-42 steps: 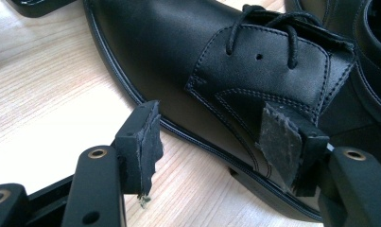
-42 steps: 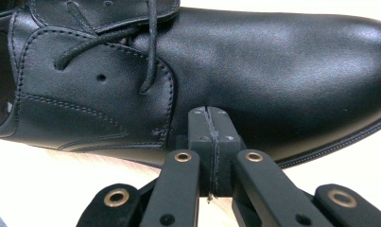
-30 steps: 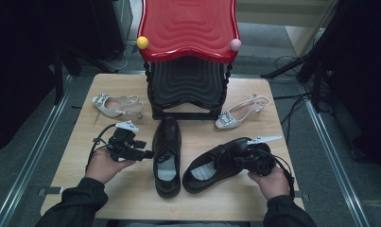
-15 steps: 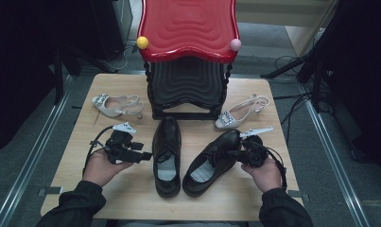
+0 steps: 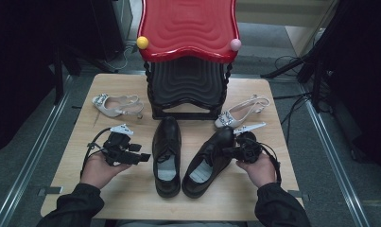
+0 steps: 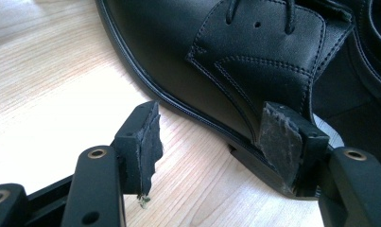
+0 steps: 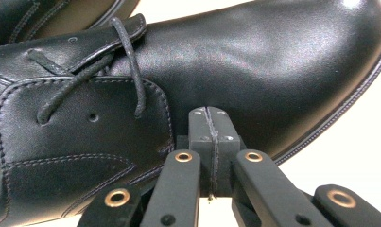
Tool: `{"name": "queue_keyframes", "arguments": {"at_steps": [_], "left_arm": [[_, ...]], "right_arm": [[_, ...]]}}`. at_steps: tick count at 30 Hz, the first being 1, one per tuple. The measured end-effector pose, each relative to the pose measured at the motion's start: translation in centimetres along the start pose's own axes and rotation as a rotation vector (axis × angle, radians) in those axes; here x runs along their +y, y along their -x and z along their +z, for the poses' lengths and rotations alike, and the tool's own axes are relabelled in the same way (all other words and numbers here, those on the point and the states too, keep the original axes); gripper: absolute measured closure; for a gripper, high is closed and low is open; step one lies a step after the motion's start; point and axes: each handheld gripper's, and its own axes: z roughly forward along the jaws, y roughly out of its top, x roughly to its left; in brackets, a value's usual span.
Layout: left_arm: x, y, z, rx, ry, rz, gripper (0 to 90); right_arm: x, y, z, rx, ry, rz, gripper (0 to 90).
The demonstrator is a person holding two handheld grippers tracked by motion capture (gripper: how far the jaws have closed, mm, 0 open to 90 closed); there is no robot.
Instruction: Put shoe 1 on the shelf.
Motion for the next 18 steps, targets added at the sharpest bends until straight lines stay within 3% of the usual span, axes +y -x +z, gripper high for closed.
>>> {"name": "queue_keyframes", "arguments": {"at_steps": [18], "left_arm": [[0.38,0.33,0.58,-0.013,-0.019,0.025,39.5]], "right_arm": [[0.22,-0.83,0.67,0.014,0.01,-0.01,90.0]]}}
